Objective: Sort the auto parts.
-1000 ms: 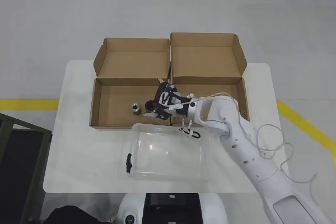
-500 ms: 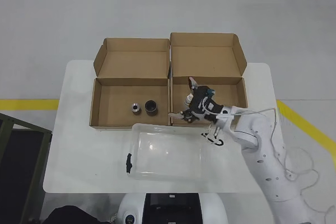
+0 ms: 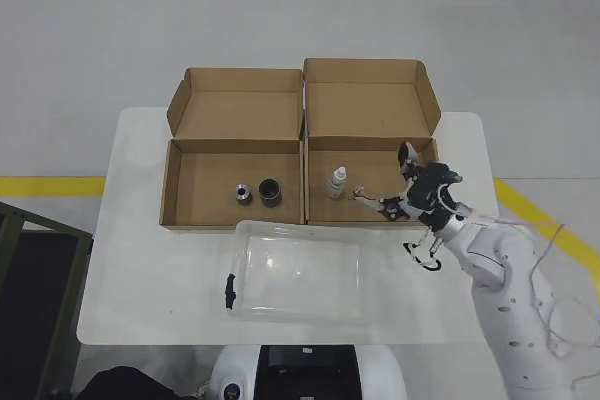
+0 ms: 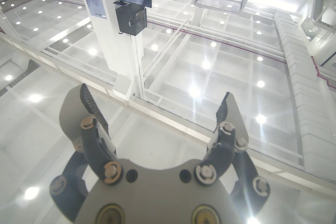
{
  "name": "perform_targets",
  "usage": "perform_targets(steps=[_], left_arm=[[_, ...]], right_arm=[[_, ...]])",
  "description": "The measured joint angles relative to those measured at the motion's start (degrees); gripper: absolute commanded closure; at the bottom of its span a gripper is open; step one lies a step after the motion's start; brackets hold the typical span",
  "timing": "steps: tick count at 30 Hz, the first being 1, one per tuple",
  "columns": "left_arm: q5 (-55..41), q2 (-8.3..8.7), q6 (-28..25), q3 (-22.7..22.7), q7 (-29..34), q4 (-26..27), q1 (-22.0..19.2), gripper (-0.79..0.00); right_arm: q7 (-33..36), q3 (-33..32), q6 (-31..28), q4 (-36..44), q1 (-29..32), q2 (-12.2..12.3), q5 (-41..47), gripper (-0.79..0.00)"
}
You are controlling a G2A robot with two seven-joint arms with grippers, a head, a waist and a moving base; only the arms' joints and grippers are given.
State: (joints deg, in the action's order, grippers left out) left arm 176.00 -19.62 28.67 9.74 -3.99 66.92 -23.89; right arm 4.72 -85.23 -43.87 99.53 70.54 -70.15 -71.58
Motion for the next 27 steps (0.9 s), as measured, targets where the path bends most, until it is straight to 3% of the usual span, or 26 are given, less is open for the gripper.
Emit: perform_targets(steps=[11, 27], left_arm=[[0.00, 0.00, 0.00, 0.00, 0.00, 0.00, 0.00, -0.785], [0.00, 0.00, 0.00, 0.00, 0.00, 0.00, 0.00, -0.785]], right_arm=[[-5.00, -10.28, -0.62, 2.51, 7.57, 1.71, -1.47, -0.785], [-13.23, -19.79, -0.54, 3.52, 16.94, 3.16, -3.17, -0.785]])
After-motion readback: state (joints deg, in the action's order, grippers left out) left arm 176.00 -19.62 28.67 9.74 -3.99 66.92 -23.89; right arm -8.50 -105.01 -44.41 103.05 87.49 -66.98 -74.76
